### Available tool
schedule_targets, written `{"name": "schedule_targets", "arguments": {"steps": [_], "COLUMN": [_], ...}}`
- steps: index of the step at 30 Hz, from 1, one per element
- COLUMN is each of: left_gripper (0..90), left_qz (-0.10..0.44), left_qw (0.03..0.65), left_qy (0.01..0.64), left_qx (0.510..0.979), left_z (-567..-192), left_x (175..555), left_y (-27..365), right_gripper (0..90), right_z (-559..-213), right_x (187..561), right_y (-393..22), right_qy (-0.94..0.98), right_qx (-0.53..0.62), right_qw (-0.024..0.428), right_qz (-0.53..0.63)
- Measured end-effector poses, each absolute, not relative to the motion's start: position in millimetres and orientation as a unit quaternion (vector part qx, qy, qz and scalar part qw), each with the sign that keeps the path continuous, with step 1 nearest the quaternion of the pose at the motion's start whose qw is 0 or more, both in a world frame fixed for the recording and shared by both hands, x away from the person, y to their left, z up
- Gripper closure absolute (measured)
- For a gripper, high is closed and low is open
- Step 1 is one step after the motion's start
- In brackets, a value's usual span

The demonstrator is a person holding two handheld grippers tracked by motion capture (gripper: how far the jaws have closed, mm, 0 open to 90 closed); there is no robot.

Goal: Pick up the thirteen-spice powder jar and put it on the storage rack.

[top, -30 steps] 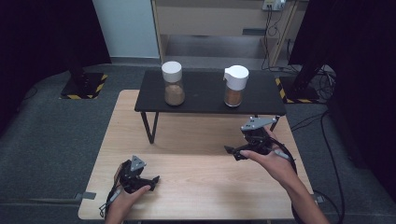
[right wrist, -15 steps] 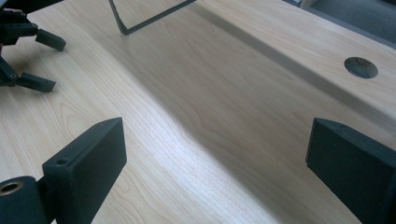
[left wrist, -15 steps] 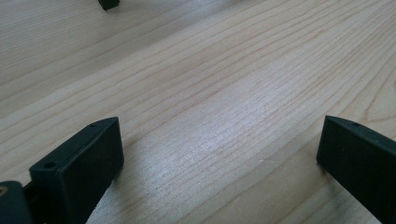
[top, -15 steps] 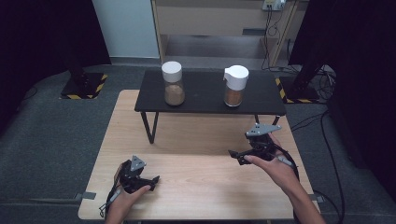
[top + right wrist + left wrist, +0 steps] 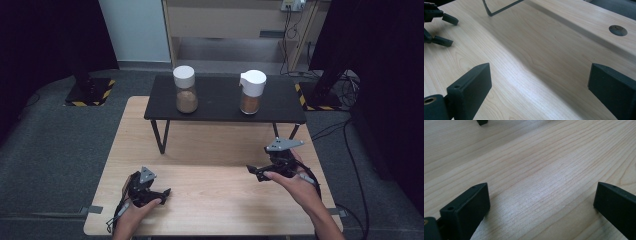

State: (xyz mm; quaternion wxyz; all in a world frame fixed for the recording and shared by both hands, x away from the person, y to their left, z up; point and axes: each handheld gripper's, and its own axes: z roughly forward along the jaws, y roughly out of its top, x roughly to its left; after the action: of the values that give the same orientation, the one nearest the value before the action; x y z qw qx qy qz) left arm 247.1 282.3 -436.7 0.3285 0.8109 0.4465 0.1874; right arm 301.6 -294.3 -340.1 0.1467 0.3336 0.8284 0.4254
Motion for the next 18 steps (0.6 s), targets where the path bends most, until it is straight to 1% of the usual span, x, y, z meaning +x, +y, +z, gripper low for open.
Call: {"name": "schedule_targets", "arguments": {"steps": [18], "left_gripper": [0.0], "left_qz": [0.188], "left_qw": [0.329], "left_qy": [0.447], "left_qx": [0.811], "left_z": [-436.8], "left_x": [247.0], "left_y": [282.3], "right_gripper": [5.9], "right_z": [-360.3], "right_x": [291.0], "right_y": [-301.2], "right_qy": [0.830], "right_qx": [0.343], "right_qw": [0.145], "right_qz": [0.416]}}
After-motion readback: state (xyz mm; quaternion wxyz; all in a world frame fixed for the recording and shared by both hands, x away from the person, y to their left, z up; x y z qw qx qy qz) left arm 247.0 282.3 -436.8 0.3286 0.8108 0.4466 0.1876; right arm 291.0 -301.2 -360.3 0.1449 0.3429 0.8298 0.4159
